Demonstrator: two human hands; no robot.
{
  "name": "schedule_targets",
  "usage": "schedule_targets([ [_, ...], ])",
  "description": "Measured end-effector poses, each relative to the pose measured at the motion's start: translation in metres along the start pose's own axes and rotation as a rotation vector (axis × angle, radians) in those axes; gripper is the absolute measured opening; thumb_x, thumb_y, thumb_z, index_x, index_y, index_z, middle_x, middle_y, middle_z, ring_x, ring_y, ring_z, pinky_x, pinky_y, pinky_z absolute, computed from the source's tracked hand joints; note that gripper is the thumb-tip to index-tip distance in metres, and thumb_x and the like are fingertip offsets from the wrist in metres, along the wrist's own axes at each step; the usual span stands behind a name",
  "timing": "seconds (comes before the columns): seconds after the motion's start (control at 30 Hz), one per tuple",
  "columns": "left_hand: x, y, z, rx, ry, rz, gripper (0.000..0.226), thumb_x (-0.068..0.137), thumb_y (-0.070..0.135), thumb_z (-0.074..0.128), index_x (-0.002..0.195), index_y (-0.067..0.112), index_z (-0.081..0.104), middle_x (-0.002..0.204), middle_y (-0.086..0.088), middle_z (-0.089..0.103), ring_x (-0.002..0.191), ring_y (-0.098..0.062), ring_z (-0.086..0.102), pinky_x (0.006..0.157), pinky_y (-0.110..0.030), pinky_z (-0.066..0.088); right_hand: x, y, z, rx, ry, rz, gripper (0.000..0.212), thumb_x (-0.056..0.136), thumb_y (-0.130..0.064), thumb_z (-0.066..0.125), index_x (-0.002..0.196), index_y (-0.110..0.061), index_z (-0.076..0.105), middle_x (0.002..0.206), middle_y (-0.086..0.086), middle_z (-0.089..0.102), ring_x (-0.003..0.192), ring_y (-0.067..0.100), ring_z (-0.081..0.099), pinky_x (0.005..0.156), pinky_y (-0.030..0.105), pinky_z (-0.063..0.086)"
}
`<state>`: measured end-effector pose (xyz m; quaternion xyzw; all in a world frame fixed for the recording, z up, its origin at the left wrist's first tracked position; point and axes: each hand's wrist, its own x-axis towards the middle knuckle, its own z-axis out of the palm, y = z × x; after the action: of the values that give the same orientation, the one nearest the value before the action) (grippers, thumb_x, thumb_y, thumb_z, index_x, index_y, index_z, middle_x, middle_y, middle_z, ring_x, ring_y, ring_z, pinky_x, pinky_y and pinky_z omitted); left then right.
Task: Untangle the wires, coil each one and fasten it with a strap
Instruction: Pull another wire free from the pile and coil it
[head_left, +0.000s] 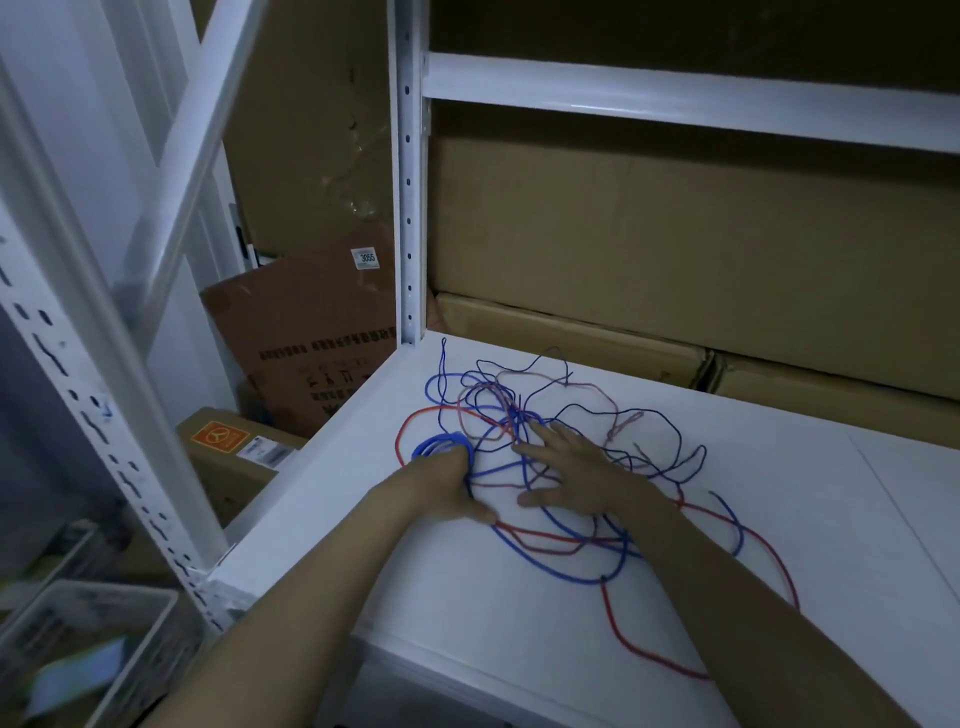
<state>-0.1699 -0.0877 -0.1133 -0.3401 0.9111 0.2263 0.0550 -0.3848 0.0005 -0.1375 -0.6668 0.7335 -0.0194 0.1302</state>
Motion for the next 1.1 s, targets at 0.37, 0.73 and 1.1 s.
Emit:
schedule_targets([
  [0.37,0.013,0.002,-0.010,-0.295,0.281,-0.049,0.053,0.085,0.067,0.049,0.076,0.015,0.039,0.071,-0.005,0.049,0.066,-0.018,0.047,0.064,-0.035,0.042,-0.008,-0.022,-0.058,-0.021,0.860,-0.035,0.012,0.086,-0.015,0.068,0.094,-0.009,0.075,0.088,0.008,0.064,0.090,0.028,0.055,0.072,0.035,0.045],
  [0.73,-0.006,0.025,-0.080,-0.771,0.537,0.172,0.041,0.101,0.036,0.044,0.065,0.015,0.048,0.046,0.009,0.042,0.044,-0.007,0.036,0.057,-0.029,0.031,-0.014,-0.003,-0.095,0.561,0.415,0.132,0.026,0.088,-0.038,0.066,0.072,-0.018,0.069,0.068,0.002,0.061,0.062,0.015,0.049,0.058,0.026,0.037],
  [1.1,-0.001,0.031,-0.087,-0.990,0.682,0.131,0.040,0.101,0.035,0.043,0.068,0.015,0.049,0.041,0.009,0.037,0.043,-0.008,0.031,0.053,-0.028,0.027,-0.022,-0.016,-0.122,0.750,0.309,0.188,0.022,0.096,-0.025,0.055,0.087,-0.022,0.074,0.067,-0.010,0.065,0.066,0.015,0.053,0.067,0.022,0.038],
])
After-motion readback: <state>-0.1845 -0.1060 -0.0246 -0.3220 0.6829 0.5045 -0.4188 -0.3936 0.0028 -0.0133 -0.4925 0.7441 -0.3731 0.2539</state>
